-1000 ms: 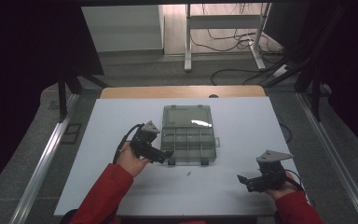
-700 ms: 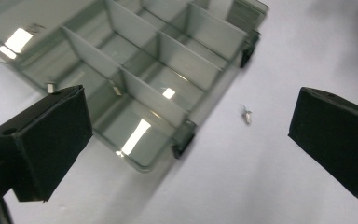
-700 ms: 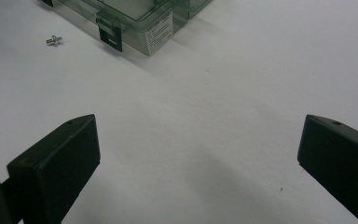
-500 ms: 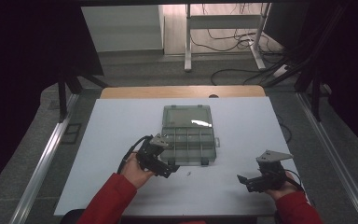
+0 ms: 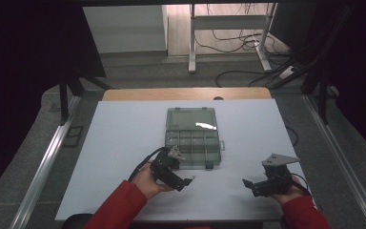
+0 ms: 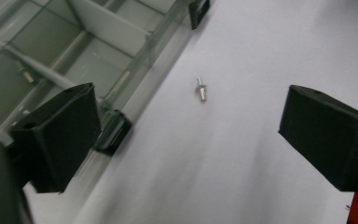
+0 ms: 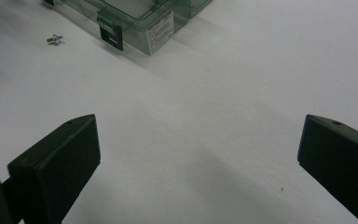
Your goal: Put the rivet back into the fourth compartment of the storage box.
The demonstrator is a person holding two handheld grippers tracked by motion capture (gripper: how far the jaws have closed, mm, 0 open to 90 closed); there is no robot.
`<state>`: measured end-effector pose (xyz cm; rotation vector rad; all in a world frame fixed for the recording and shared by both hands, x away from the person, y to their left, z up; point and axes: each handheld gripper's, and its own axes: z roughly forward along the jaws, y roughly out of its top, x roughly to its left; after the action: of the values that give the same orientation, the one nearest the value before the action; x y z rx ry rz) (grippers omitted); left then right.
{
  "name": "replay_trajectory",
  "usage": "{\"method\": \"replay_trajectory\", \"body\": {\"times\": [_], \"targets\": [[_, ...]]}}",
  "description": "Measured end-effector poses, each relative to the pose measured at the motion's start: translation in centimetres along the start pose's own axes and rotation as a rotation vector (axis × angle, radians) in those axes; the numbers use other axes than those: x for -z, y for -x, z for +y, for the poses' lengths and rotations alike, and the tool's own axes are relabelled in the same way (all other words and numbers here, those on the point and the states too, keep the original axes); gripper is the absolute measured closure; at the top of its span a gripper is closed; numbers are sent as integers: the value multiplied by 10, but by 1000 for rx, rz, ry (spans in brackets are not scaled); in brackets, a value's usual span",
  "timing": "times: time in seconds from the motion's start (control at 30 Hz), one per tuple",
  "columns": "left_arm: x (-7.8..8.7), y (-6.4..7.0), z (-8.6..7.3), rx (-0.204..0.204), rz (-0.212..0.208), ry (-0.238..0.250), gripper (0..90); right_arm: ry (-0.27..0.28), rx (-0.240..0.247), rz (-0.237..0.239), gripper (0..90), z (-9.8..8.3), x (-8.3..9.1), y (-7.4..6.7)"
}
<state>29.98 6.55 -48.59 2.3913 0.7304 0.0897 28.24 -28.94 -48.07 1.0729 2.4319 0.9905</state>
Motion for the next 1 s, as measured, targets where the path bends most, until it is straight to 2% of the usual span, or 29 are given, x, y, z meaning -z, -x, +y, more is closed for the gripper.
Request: {"method": "replay_trajectory", "body": {"times": [0.13, 0.2, 0.3, 0.43, 0.5, 0.53, 0.67, 0.87, 1.0], "targets": [[-6, 2, 2, -4, -38, -15, 163, 0, 4, -1, 0, 0, 0, 0], [-11, 3, 3, 11, -52, -15, 187, -2, 3, 0, 0, 0, -1, 0], [-17, 3, 5, 13, -63, -30, 268, -4, 3, 0, 0, 0, -1, 0], [-26, 2, 9, 2, -71, -53, 420, -7, 4, -1, 0, 0, -1, 0], [-31, 2, 11, 1, -66, -66, 479, -8, 5, 0, 0, 0, -1, 0], [-33, 2, 13, -16, -63, -83, 517, -9, 3, -1, 0, 0, -1, 0], [-39, 2, 16, -25, -41, -93, 638, -11, 2, 0, 0, -1, -1, 0], [-46, 2, 16, -32, -34, -103, 721, -10, 6, 1, 0, -1, -1, -1], [-48, 4, 15, -44, -11, -110, 781, -9, 5, 0, 0, -1, 0, -1]]}}
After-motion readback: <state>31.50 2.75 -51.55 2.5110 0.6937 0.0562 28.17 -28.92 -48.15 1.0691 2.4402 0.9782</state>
